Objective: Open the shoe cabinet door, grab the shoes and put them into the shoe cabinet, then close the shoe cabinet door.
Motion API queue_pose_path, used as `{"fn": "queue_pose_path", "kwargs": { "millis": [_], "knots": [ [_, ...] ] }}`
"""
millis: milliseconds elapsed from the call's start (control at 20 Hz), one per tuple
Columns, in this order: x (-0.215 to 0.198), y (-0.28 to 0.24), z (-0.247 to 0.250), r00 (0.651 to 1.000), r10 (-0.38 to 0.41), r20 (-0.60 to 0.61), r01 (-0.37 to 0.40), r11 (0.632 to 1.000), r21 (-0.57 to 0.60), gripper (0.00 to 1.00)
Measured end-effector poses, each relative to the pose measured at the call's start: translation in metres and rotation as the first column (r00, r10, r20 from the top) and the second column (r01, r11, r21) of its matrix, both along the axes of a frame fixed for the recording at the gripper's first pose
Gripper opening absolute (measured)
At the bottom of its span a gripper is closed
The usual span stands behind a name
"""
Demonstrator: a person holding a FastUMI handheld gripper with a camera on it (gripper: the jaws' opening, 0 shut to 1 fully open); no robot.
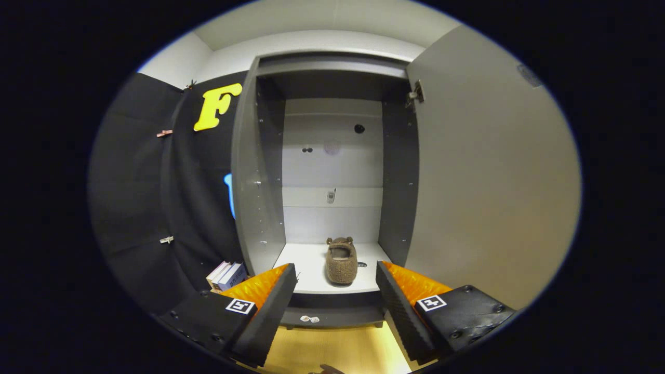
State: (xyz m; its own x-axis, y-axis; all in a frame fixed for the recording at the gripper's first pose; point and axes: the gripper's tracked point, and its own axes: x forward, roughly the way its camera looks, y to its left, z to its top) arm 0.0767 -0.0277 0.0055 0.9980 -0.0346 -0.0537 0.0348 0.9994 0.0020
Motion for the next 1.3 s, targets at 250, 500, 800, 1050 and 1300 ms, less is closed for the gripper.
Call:
{"fn": "queue_pose_path", "kwargs": {
  "millis": [250, 500, 800, 1050, 1300],
  "knots": [
    [-0.089, -0.025, 0.02, 0.998, 0.06, 0.024, -0.061, 0.997, 0.049, 0.97],
    [-0.155, -0.071, 0.033, 0.997, 0.05, 0.052, -0.054, 0.996, 0.076, 0.97],
    [-0.203, -0.133, 0.034, 0.998, -0.005, 0.061, 0.002, 0.998, 0.058, 0.97],
    [-0.213, -0.195, 0.031, 0.993, -0.094, 0.065, 0.092, 0.995, 0.039, 0.97],
    [-0.195, -0.253, 0.031, 0.98, -0.182, 0.086, 0.178, 0.983, 0.044, 0.96]
  ]
}}
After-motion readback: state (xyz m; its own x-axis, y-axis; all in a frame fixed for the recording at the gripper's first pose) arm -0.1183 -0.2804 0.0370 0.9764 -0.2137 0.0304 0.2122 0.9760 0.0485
